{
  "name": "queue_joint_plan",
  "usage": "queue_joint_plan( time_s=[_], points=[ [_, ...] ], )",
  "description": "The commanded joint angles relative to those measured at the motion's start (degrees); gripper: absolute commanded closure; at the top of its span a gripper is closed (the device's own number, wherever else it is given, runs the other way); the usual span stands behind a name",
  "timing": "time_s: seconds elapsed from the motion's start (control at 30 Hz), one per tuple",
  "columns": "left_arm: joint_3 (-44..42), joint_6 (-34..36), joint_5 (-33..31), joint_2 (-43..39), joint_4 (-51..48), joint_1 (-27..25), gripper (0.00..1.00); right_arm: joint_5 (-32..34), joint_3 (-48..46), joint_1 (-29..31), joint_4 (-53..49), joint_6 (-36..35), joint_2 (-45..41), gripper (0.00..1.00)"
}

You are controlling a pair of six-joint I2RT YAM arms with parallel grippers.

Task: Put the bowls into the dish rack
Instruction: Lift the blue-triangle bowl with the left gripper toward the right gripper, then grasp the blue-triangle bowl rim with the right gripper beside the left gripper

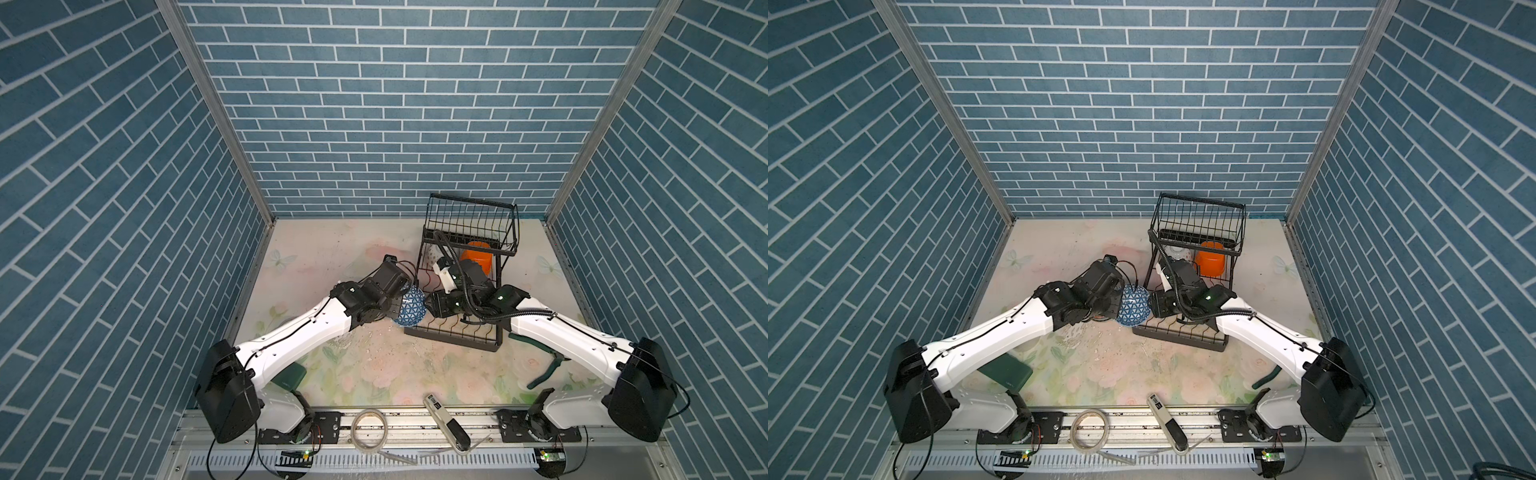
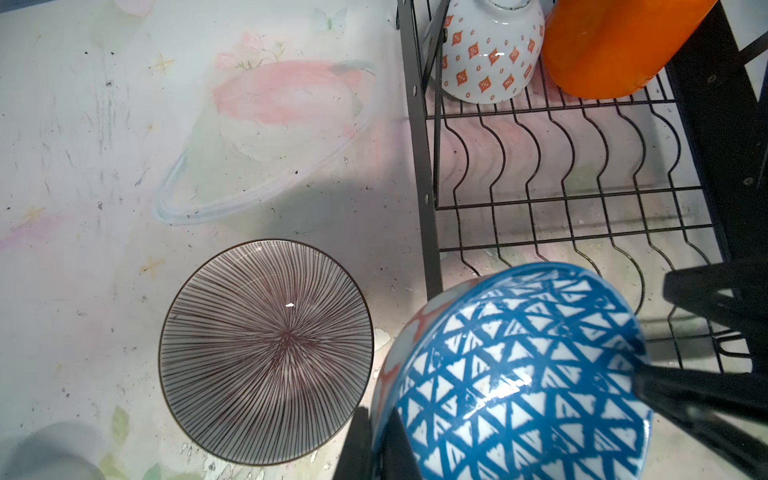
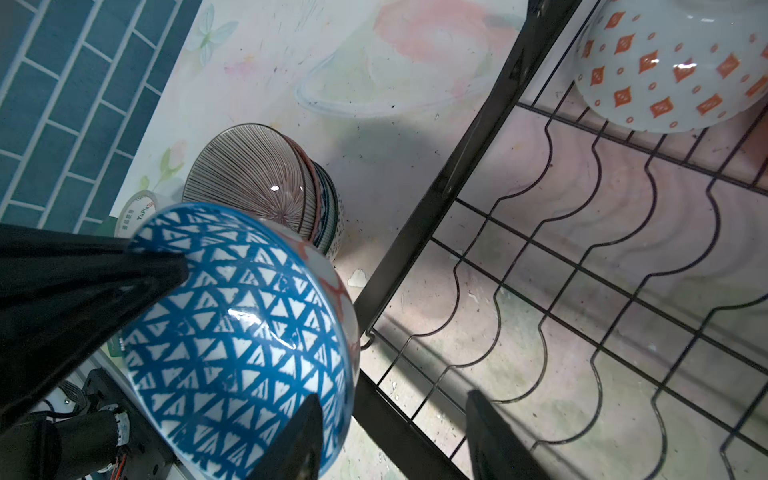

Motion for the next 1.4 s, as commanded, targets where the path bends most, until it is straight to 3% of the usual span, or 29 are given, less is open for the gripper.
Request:
queue_joint_plan(
  time_s=[0.0,0.53,1.07,1.27,1.37],
  points=[
    [2.2,-0.48,-0.32,0.51,2.32,-0.59,1.0,-1.13,3.0,0.51,1.28,1.89,0.86,0.45],
    [2.62,-0.46,-0.31,1.8,2.74,-1.38,1.0,0.48,4.06,0.73,1.54,2.4,4.31,0.67],
    [4.16,-0.19,0.05,3.97,2.52,-1.73,1.0,0.9,4.68,0.88,0.82,2.23,5.4,1.0],
    [4.34,-0.22,0.49,5.11,2.5,-1.73,1.0,4.46,5.13,1.2,-0.98,2.03,4.5,1.0],
    [4.55,-0.48,0.78,5.51,2.54,-1.73,0.88,6.35,5.0,1.41,-1.58,2.05,3.35,1.0]
  ],
)
